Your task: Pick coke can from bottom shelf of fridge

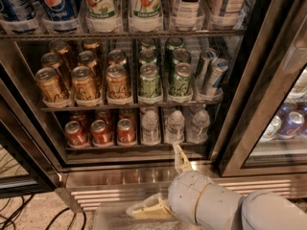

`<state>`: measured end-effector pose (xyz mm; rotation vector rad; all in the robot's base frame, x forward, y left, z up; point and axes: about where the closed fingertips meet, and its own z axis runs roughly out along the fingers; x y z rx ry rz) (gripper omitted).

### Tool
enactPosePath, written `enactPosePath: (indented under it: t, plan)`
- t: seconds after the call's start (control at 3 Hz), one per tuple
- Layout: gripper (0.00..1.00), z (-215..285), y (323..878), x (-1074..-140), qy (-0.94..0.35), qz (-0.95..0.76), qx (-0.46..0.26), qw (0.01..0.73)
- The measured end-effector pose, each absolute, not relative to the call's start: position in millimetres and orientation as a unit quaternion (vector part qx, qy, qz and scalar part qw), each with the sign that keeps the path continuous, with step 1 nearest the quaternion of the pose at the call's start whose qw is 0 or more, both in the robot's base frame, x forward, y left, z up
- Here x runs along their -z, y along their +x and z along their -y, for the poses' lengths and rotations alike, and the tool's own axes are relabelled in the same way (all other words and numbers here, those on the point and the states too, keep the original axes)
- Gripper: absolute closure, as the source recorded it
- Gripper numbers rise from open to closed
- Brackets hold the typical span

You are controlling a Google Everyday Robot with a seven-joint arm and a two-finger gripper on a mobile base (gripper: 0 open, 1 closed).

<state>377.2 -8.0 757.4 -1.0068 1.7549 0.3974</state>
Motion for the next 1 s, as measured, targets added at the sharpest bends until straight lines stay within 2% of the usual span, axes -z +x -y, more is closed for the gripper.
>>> enactPosePath:
  t: [1.0]
  plan:
    - [0.00,-41,341,-724,-0.389,-0.705,-0.208,0.556]
